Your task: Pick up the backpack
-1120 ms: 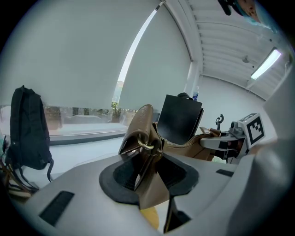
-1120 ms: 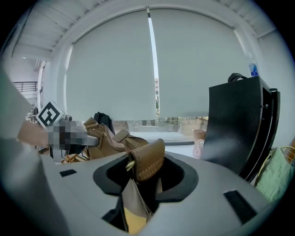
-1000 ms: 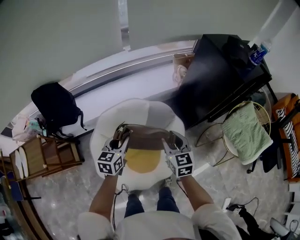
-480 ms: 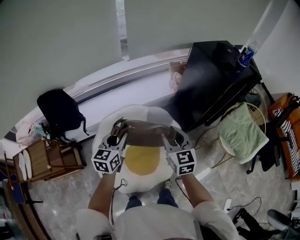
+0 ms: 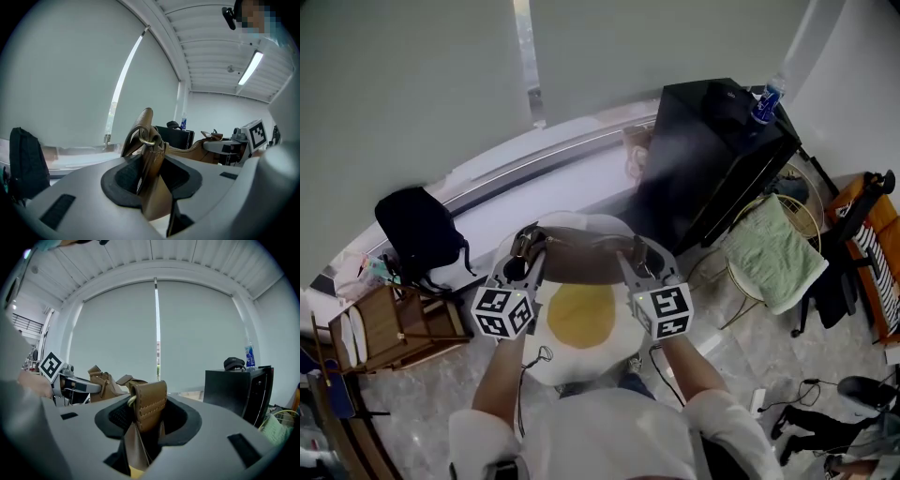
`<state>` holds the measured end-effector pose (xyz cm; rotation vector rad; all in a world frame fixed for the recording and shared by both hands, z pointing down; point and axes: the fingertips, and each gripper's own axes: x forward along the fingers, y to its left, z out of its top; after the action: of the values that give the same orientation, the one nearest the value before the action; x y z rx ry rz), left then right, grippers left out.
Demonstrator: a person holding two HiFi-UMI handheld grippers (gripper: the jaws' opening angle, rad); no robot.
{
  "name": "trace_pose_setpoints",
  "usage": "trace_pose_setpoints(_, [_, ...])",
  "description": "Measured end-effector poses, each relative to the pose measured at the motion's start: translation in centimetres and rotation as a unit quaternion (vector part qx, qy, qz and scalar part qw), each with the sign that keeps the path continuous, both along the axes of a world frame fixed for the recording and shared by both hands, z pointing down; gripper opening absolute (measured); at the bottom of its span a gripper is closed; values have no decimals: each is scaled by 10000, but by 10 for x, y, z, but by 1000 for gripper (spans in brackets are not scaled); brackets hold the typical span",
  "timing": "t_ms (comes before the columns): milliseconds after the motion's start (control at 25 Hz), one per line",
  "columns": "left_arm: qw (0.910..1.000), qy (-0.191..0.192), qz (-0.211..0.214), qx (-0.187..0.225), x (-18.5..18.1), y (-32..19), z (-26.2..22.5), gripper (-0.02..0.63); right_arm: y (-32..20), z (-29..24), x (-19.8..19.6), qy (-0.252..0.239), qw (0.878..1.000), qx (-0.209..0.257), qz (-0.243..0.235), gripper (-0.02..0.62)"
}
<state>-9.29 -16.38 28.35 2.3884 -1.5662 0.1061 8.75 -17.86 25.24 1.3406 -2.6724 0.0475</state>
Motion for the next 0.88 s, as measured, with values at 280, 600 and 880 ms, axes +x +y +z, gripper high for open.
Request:
trace_pose_setpoints(280, [9997, -3, 6, 257, 6, 9, -37, 138, 6, -36, 7, -193, 9994, 274, -33, 173])
trace_pose_setpoints(600, [9981, -54, -112, 602, 2, 20, -75, 137, 13, -69, 4, -488, 9974, 511, -105, 173])
trace_pose_setpoints(880, [9960, -35, -134, 881, 0, 32, -103, 137, 22, -95, 4, -935, 9928, 730, -156, 175])
